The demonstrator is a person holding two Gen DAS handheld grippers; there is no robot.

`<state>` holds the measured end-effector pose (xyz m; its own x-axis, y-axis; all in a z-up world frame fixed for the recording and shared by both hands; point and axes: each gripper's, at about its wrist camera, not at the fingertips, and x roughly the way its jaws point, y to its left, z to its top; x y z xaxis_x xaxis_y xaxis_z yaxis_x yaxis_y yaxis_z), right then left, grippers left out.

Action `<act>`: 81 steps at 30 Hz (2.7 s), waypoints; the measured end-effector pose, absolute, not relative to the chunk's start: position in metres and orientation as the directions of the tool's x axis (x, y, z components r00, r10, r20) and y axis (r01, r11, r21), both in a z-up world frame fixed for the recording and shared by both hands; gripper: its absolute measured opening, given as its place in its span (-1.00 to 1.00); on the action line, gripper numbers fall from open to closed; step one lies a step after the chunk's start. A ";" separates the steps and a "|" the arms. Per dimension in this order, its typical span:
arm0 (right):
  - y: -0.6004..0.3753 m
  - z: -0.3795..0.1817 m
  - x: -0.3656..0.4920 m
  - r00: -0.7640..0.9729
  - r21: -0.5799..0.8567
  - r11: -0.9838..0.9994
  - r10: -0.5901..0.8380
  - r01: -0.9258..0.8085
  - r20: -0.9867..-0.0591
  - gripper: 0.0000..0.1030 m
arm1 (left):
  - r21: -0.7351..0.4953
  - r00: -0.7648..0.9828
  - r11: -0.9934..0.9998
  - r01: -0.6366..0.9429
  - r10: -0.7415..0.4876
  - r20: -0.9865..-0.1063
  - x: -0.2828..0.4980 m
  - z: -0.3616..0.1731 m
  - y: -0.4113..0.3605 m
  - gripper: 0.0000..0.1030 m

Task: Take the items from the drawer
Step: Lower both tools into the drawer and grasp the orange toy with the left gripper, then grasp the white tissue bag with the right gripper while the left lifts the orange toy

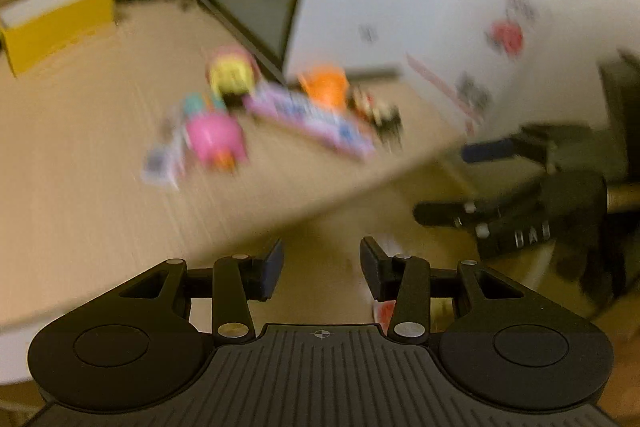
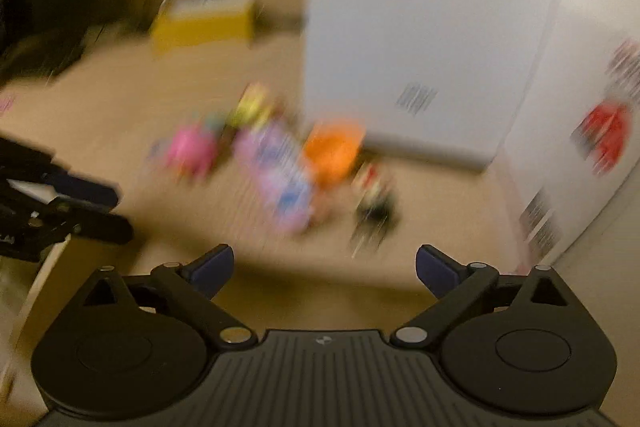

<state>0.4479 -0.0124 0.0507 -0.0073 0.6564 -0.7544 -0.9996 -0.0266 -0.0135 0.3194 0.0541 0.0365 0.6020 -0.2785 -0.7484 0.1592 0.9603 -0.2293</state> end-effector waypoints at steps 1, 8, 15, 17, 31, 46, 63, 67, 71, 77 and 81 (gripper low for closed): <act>-0.014 0.045 0.450 -0.036 0.017 -0.036 0.612 -0.999 -0.790 0.84 | -0.231 0.567 0.959 0.167 -0.285 -0.773 0.316 0.027 0.050 -0.10; -0.010 -0.008 0.491 -0.212 0.273 0.130 0.354 -0.953 -0.911 0.82 | -0.233 0.382 0.965 0.124 -0.263 -0.886 0.312 -0.029 0.039 -0.11; -0.017 -0.025 0.496 -0.139 0.190 0.171 0.273 -0.967 -0.952 0.76 | -0.264 0.338 0.957 0.123 -0.290 -0.895 0.324 -0.041 0.032 -0.11; -0.018 -0.027 0.490 -0.122 0.164 0.145 0.263 -0.976 -0.957 0.74 | -0.270 0.325 0.953 0.140 -0.302 -0.896 0.329 -0.043 0.029 -0.11; -0.008 0.003 0.508 -0.155 0.213 0.166 0.304 -0.963 -0.940 0.73 | -0.418 0.111 0.898 0.140 -0.434 -0.894 0.364 -0.087 0.024 -0.17; 0.003 -0.019 0.510 -0.173 0.225 0.176 0.267 -0.958 -0.948 0.73 | -0.456 0.094 0.871 0.184 -0.477 -0.874 0.377 -0.106 -0.004 -0.76; 0.018 -0.059 0.465 -0.018 0.008 -0.037 0.267 -0.999 -0.964 0.69 | -0.269 0.355 0.963 0.005 -0.253 -0.900 0.348 -0.064 0.059 -0.83; 0.033 -0.069 0.451 -0.036 0.008 -0.116 0.249 -0.993 -0.968 0.32 | -0.271 0.359 0.962 -0.003 -0.252 -0.899 0.343 -0.062 0.055 -0.83; 0.032 -0.072 0.440 -0.046 0.010 -0.154 0.232 -0.988 -0.972 -0.35 | -0.309 0.349 0.951 -0.018 -0.284 -0.893 0.338 -0.066 0.054 -0.83; 0.001 -0.037 0.424 -0.067 0.018 -0.177 0.274 -0.984 -0.959 -0.66 | -0.323 0.389 0.946 0.033 -0.310 -0.868 0.324 -0.045 0.052 -0.82; -0.023 0.015 0.426 -0.123 0.073 -0.147 0.370 -0.986 -0.921 -0.67 | -0.318 0.473 0.944 0.082 -0.318 -0.822 0.321 -0.008 0.056 -0.83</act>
